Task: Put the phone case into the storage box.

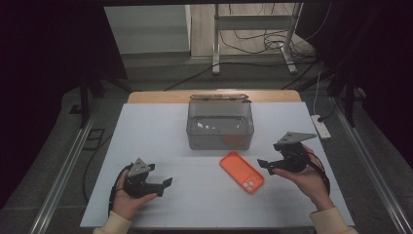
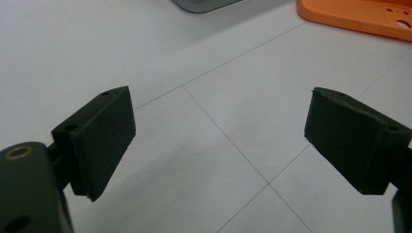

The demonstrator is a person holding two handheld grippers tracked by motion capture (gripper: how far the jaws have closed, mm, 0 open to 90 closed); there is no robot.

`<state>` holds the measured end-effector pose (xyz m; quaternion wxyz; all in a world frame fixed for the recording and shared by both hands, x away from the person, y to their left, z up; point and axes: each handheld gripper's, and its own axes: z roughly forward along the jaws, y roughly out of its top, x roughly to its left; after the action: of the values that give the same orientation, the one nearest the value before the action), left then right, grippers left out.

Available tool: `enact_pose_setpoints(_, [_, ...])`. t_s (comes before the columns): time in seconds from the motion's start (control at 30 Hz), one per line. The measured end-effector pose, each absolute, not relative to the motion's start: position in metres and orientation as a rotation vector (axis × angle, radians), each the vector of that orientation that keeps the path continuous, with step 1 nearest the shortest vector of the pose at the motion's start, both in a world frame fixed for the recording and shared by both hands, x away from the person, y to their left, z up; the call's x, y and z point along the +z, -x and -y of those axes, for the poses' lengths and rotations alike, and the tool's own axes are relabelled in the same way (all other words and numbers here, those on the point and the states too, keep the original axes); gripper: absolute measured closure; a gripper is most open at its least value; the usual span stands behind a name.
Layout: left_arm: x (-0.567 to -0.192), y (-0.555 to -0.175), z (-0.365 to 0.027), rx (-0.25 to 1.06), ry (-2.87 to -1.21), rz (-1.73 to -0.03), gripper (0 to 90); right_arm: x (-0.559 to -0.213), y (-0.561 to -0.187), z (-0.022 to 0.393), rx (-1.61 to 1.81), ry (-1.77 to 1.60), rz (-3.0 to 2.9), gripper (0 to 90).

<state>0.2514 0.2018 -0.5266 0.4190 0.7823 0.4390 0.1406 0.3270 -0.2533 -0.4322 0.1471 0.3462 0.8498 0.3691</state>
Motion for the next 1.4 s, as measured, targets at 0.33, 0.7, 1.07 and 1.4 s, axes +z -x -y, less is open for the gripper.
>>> enact_pose_setpoints(0.33, [-0.526,-0.251,-0.202,0.353,-1.965,-1.098,11.6,-0.429,-0.333,0.245,1.042,-0.980,-2.474,15.5])
enact_pose_setpoints(0.7, [-0.527,-0.252,-0.201,0.351,-1.969,-1.096,11.6,-0.424,-0.338,0.237,1.006,-0.976,-2.514,16.9])
enact_pose_setpoints(1.07, [-0.527,-0.252,-0.201,0.347,-1.971,-1.096,11.6,-0.433,-0.348,0.224,0.918,-0.995,-2.599,17.0])
enact_pose_setpoints(1.4, [-0.527,-0.252,-0.200,0.352,-1.971,-1.095,11.6,-0.441,-0.358,0.216,0.860,-1.023,-2.646,17.7])
